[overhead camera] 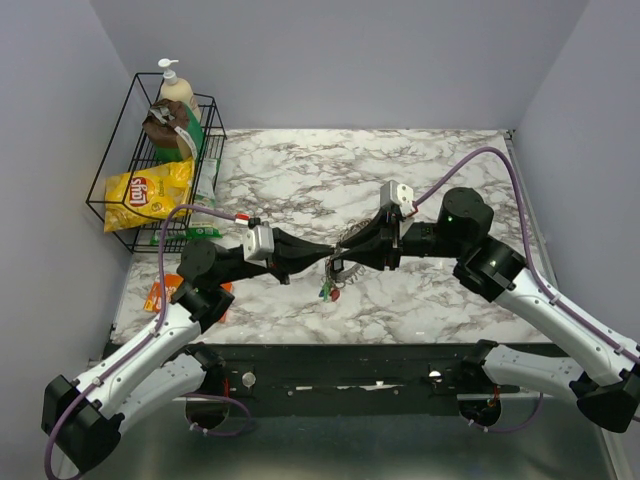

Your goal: Put the keys on the keyring

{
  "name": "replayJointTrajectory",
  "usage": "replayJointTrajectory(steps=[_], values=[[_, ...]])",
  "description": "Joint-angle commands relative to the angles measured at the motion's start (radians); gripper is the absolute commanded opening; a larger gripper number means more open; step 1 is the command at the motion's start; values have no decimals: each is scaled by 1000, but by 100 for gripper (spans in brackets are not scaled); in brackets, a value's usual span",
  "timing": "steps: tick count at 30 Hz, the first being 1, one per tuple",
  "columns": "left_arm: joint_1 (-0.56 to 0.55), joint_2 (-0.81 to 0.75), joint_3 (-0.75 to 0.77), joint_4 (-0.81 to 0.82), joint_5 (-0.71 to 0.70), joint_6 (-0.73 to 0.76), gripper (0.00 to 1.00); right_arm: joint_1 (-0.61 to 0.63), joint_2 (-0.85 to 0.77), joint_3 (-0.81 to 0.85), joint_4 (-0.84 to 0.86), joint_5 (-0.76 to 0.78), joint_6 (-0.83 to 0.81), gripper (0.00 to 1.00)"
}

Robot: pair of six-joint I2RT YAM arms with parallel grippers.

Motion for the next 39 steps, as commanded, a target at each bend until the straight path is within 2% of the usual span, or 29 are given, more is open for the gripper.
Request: replayJointTrajectory(steps=[1, 8, 12, 19, 22, 23, 24, 28, 33, 34, 37, 39], values=[[-5, 6, 16, 84, 57, -16, 0, -5, 10, -2, 43, -47, 21, 32], [-5, 29, 17, 109, 74, -30, 0, -5, 21, 5, 60, -75, 38, 31], [-5, 38, 25, 112, 77, -30, 0, -5, 29, 8, 62, -88, 39, 26], [-5, 55, 29, 112, 90, -34, 0, -5, 32, 9, 89, -128, 56, 22], [-5, 60, 29, 107, 94, -36, 0, -5, 32, 6, 100, -139, 87, 12], [-5, 60, 29, 106, 95, -34, 0, -5, 33, 5, 99, -144, 88, 4], [-6, 61, 28, 104, 97, -33, 0, -5, 33, 5, 99, -145, 88, 1], [-5, 52, 28, 87, 95, -22, 0, -5, 32, 0, 99, -145, 85, 0], [-5, 28, 48, -31, 77, 38, 0, -5, 27, 0, 99, -141, 82, 1], [-5, 15, 65, -63, 72, 55, 1, -5, 27, -2, 97, -136, 79, 0], [-6, -8, 108, -202, 51, 127, 24, -6, 32, 9, 77, -125, 69, 0], [-5, -18, 129, -308, 19, 177, 34, -5, 35, 20, 56, -121, 69, 0]])
